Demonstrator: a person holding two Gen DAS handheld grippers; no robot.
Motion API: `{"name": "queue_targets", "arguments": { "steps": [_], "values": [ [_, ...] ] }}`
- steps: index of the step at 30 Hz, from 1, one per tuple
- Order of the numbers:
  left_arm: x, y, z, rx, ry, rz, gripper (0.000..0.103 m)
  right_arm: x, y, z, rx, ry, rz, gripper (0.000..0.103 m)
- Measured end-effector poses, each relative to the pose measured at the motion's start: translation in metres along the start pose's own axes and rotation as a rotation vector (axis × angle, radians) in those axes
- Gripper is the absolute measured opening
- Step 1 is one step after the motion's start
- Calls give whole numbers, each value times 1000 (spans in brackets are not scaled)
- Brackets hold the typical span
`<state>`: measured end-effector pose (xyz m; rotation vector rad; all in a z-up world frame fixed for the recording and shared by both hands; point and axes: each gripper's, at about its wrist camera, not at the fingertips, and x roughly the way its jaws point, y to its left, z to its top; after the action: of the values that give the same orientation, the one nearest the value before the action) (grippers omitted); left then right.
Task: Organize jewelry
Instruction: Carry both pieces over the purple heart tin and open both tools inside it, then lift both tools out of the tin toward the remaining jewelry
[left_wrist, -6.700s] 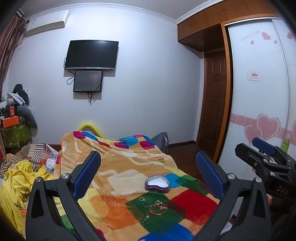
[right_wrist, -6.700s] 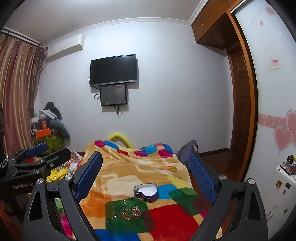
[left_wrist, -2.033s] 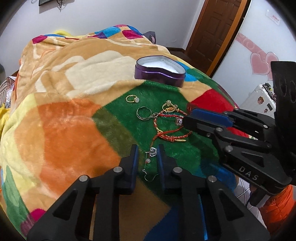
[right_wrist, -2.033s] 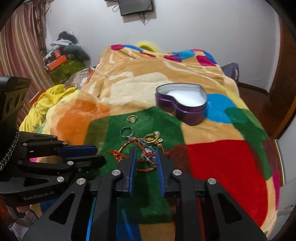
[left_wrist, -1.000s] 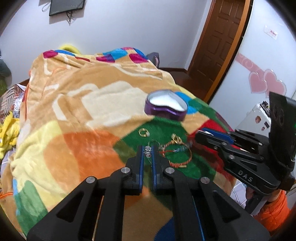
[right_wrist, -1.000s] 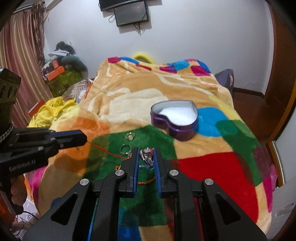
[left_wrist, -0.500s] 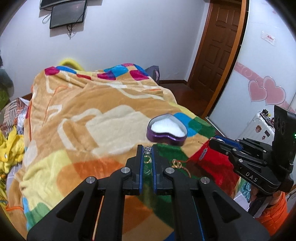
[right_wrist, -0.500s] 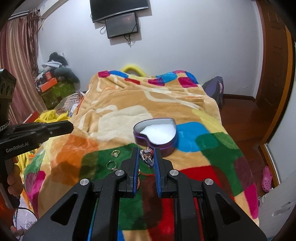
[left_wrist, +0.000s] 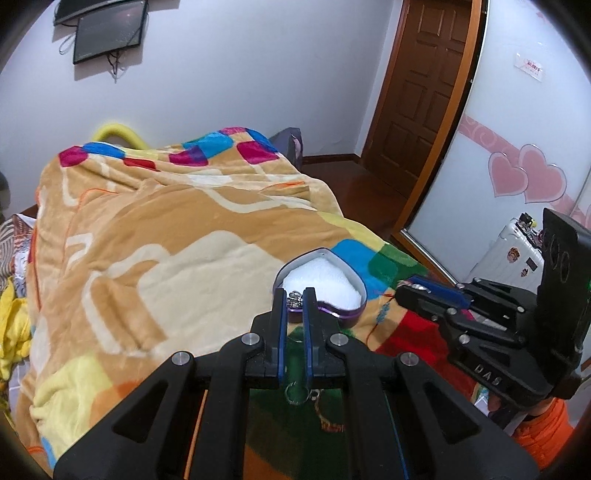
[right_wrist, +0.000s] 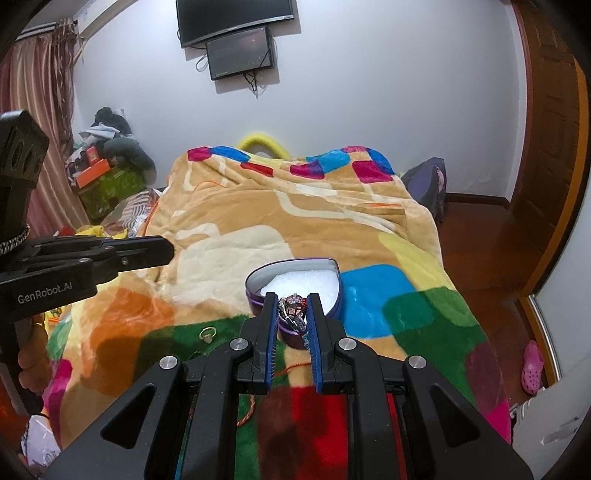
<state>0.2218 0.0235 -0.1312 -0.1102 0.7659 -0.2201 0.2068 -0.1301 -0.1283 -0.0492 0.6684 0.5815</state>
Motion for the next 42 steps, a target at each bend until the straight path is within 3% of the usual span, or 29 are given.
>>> {"name": "queue_targets", "arguments": {
  "steps": [16, 25, 32, 37, 42],
  "values": [
    [75, 3, 20, -8, 125, -90, 7, 47, -12, 7, -17, 77, 22, 14],
    [101, 0, 24, 10, 169, -80, 6, 60, -19, 6, -12, 126, 24, 14],
    [103, 0, 24, 8, 165, -73, 7, 63, -18, 8, -17, 141, 25, 14],
    [97, -2, 23, 25, 149, -60, 10, 57, -16, 11, -24, 128, 15, 26],
    [78, 0, 26, 22, 109, -32, 16, 43, -19, 13, -25, 100, -4, 27]
  ]
}}
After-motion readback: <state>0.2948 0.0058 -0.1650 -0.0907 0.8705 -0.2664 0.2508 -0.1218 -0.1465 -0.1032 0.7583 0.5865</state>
